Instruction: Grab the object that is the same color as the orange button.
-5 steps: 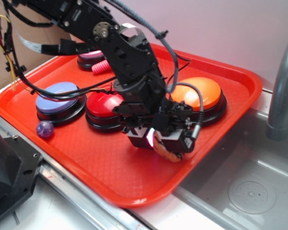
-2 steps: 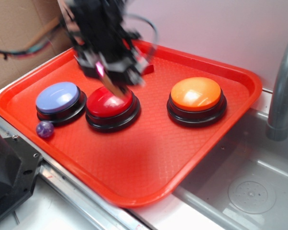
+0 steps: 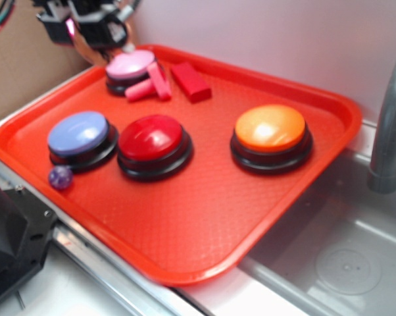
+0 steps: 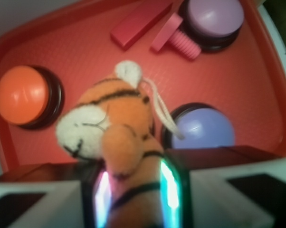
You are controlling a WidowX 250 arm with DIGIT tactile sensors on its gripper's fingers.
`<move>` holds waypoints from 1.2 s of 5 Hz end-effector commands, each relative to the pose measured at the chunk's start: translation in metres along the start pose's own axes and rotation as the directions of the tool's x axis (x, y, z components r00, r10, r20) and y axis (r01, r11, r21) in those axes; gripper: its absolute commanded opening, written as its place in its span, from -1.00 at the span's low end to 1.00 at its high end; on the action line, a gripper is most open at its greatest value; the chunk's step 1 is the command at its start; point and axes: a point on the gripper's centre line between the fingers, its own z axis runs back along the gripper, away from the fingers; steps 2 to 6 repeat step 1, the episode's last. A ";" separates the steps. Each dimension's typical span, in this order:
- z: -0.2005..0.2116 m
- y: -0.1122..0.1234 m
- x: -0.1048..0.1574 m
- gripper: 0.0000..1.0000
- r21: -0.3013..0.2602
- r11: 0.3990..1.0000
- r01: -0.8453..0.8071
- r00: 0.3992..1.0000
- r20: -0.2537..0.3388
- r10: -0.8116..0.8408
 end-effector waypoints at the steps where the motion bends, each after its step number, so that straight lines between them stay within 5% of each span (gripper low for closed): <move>1: 0.024 0.020 0.001 -0.91 0.052 0.995 -0.090 0.993 -0.074 0.094; 6: 0.024 0.020 0.001 -0.91 0.052 0.995 -0.090 0.993 -0.074 0.094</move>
